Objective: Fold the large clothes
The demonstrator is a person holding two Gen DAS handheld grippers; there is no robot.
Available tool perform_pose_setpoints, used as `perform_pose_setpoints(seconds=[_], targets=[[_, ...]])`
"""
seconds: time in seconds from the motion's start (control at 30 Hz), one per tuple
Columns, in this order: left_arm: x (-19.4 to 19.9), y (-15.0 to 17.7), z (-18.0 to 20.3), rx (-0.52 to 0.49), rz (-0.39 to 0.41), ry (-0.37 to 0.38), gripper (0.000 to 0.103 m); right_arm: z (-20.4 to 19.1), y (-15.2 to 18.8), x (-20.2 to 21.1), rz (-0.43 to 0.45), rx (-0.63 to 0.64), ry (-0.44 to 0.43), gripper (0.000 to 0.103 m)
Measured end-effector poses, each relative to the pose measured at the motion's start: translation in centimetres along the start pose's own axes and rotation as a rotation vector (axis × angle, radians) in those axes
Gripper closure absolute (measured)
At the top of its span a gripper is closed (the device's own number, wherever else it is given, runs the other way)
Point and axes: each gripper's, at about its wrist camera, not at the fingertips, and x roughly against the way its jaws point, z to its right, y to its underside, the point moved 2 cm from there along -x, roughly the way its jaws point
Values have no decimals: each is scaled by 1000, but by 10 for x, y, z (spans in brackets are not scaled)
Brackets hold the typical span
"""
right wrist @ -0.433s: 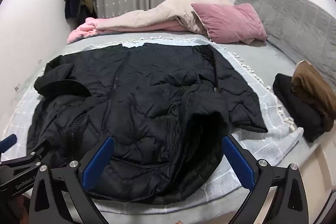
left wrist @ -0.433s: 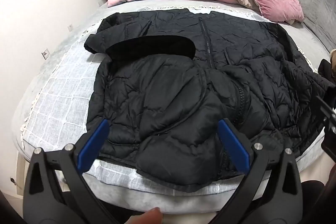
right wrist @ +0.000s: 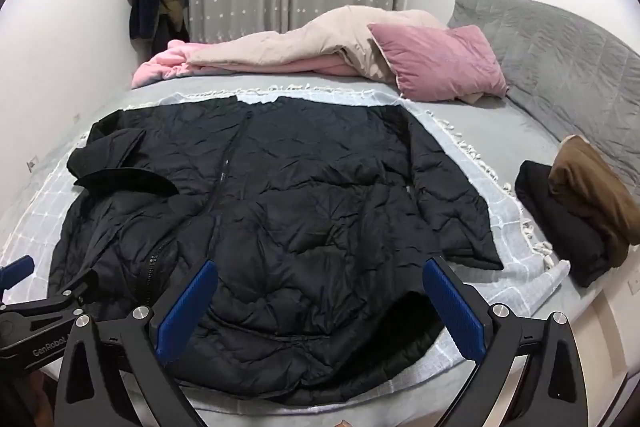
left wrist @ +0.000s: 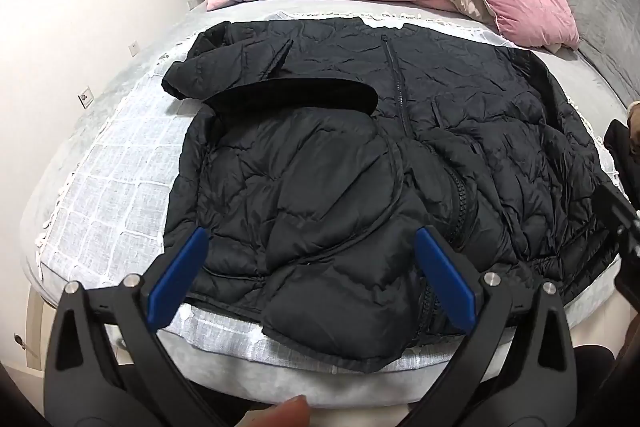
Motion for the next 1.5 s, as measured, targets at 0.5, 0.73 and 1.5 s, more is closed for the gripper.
perform_pose_setpoints(seconds=[0.5, 0.73, 1.5], targets=[[-1, 0, 2, 4, -7, 9, 0, -5, 5, -17, -63, 10, -25, 0], [-2, 1, 3, 3, -8, 11, 0, -1, 6, -20, -75, -1, -35, 0], [-3, 1, 7, 2, -18, 25, 0, -5, 9, -23, -89, 13, -46, 0]])
